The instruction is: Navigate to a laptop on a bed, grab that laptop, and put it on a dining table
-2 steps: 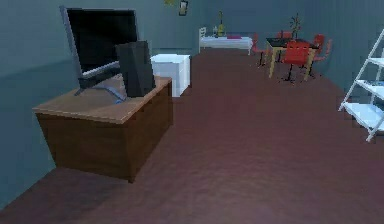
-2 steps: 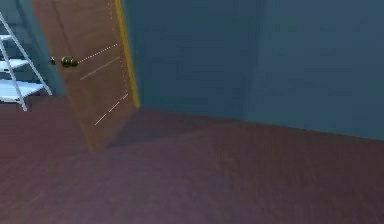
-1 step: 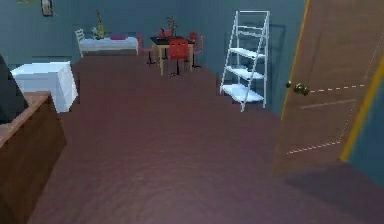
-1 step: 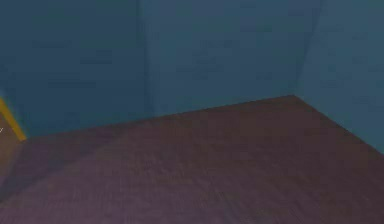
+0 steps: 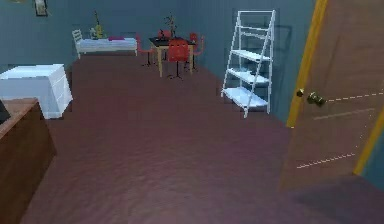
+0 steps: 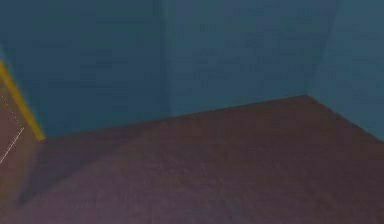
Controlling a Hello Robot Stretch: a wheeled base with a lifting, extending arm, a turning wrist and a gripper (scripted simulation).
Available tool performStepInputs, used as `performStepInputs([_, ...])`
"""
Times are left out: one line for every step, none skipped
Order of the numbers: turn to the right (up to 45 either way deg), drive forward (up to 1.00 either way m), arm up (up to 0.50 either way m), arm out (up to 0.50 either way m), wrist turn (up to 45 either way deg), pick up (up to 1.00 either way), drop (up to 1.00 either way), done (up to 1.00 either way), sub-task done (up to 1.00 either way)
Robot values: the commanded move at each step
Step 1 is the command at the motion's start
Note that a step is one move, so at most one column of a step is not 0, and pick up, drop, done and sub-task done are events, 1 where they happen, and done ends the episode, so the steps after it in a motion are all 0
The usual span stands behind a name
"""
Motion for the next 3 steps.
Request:
performStepInputs([3.0,0.0,0.0,0.0,0.0,0.0,0.0,0.0,0.0])
performStepInputs([0.0,1.0,0.0,0.0,0.0,0.0,0.0,0.0,0.0])
performStepInputs([0.0,0.4,0.0,0.0,0.0,0.0,0.0,0.0,0.0])
